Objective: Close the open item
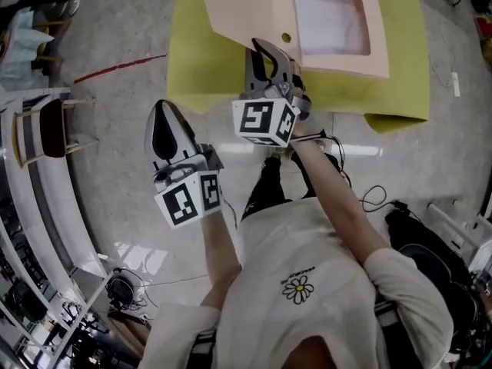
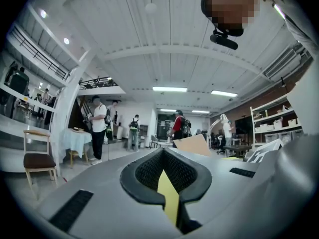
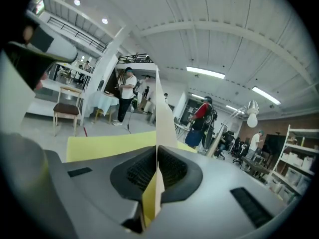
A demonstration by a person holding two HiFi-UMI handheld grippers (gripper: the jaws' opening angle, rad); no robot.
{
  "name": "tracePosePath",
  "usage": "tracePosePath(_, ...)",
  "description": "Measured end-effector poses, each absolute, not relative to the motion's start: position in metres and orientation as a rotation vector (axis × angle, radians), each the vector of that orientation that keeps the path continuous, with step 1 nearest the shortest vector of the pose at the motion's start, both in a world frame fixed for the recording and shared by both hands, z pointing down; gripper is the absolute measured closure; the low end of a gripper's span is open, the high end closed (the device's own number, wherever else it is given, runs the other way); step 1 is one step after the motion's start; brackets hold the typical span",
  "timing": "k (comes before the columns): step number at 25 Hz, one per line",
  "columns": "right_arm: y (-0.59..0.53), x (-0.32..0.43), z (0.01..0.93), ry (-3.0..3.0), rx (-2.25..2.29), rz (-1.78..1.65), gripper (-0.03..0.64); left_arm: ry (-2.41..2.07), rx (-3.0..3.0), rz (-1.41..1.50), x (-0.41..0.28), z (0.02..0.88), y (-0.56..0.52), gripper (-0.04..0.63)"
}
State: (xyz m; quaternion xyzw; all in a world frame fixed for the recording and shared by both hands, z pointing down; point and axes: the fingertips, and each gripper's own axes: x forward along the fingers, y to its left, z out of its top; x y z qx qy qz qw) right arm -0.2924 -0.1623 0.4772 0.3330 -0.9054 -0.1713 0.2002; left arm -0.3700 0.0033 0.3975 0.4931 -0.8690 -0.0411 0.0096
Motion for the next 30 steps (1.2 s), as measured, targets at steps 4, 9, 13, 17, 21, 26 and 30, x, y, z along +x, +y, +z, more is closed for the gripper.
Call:
tracePosePath(4,-0.167,-0.269,0.471,-2.562,0.954,-0.363,0.603,-2.723,1.553,-0.144,-0.367,0.391,-0.002,0.581)
tracePosePath(9,-0.179,-0.226,0.461,-2.617,1.01,-0.186,0.603,-2.67,1.664,-0.166,-0.346,0.388,-0.029,0.581)
tracePosePath(13,-0.192,-0.187,0.447,-2.648,1.093,0.011,0.603,-2.594,1.778,-0.179,-0.322,0.376,-0.056,0.581)
tracePosePath(17,-0.209,-0.143,0.447,-2.638,1.255,0.207,0.603,-2.514,1.913,-0.182,-0.299,0.369,-0.085,0.581)
tracePosePath(21,-0.223,-0.109,0.448,-2.617,1.37,0.336,0.602,-2.451,2.009,-0.157,-0.276,0.365,-0.106,0.581)
tracePosePath(26,-0.237,-0.082,0.452,-2.579,1.461,0.486,0.601,-2.407,2.091,-0.115,-0.258,0.359,-0.121,0.581)
tracePosePath(30,-0.249,-0.062,0.46,-2.53,1.53,0.572,0.601,-2.38,2.135,-0.111,-0.247,0.356,-0.133,0.581)
